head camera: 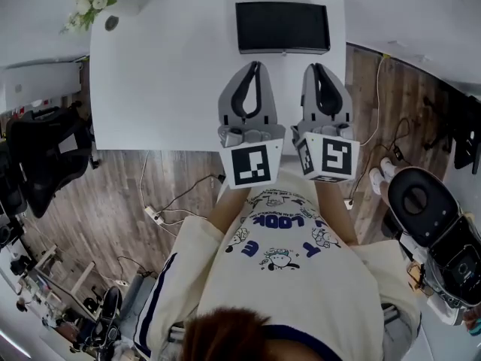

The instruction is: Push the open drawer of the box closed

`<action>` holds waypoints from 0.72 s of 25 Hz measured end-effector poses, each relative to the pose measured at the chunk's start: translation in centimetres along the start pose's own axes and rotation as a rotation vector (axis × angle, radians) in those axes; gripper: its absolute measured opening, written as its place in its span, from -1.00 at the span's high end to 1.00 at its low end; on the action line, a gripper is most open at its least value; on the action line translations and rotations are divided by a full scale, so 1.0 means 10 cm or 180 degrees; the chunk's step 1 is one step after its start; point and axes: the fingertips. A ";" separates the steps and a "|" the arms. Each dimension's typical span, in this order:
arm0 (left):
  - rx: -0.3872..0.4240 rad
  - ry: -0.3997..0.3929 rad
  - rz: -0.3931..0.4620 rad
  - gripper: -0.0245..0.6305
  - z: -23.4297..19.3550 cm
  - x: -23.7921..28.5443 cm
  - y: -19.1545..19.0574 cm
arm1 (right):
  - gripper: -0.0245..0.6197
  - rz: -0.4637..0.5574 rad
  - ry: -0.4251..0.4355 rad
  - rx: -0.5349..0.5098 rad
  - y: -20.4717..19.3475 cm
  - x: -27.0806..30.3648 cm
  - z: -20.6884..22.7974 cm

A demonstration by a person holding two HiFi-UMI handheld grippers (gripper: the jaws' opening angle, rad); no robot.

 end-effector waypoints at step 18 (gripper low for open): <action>0.0110 -0.0119 0.0256 0.87 0.08 -0.25 0.34 | 0.80 0.0368 -0.0022 -0.0189 0.40 -0.27 -0.18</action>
Point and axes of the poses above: the fingertips, and each gripper's own axes: x forward along the fingers, z to its right, y out of its top, and after that the axes turned 5 degrees about -x, right-handed
